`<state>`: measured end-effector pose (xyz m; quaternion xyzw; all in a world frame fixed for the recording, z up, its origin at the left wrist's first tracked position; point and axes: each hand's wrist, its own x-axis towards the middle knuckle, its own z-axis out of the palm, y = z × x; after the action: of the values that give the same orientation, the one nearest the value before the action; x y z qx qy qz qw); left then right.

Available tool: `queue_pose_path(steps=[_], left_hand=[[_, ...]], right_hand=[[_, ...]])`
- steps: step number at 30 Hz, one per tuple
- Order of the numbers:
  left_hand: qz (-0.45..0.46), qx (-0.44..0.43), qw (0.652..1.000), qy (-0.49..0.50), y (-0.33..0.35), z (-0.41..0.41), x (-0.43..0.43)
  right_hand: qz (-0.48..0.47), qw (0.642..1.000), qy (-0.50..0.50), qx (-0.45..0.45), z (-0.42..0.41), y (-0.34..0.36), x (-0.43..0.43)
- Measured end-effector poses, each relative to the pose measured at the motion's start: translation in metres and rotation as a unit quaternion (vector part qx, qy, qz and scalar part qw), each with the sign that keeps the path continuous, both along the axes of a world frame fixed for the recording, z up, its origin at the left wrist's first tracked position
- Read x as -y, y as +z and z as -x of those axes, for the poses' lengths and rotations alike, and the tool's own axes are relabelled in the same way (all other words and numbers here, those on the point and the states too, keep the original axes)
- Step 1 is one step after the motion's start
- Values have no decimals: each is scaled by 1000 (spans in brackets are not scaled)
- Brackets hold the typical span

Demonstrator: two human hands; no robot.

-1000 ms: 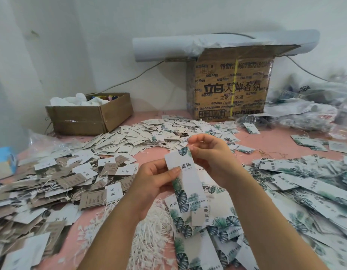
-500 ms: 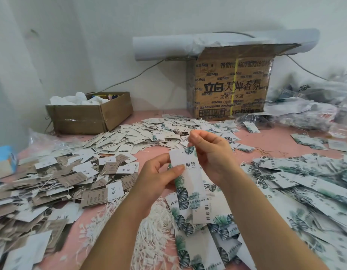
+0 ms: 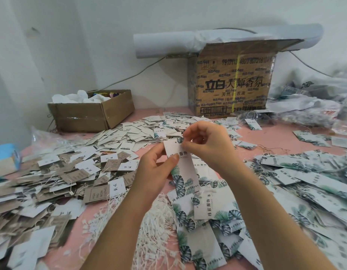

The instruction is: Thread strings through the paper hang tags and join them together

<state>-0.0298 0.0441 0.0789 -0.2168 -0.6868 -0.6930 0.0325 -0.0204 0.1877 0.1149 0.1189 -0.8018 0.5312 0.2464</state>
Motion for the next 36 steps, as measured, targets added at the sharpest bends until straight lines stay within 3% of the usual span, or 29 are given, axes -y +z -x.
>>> queue_pose_path(steps=[7,18,31,36], left_hand=[[39,-61,997,12,2,-3,0],[120,-84,989,3,1,-3,2],[82,-91,990,71,1,4,8],[114,-101,985,78,1,5,9]], right_hand=[[-17,999,-22,-20,0,-1,1],[-58,998,-19,-24,-1,0,3],[-26,998,43,41,1,-3,5],[-40,997,50,51,2,-3,5]])
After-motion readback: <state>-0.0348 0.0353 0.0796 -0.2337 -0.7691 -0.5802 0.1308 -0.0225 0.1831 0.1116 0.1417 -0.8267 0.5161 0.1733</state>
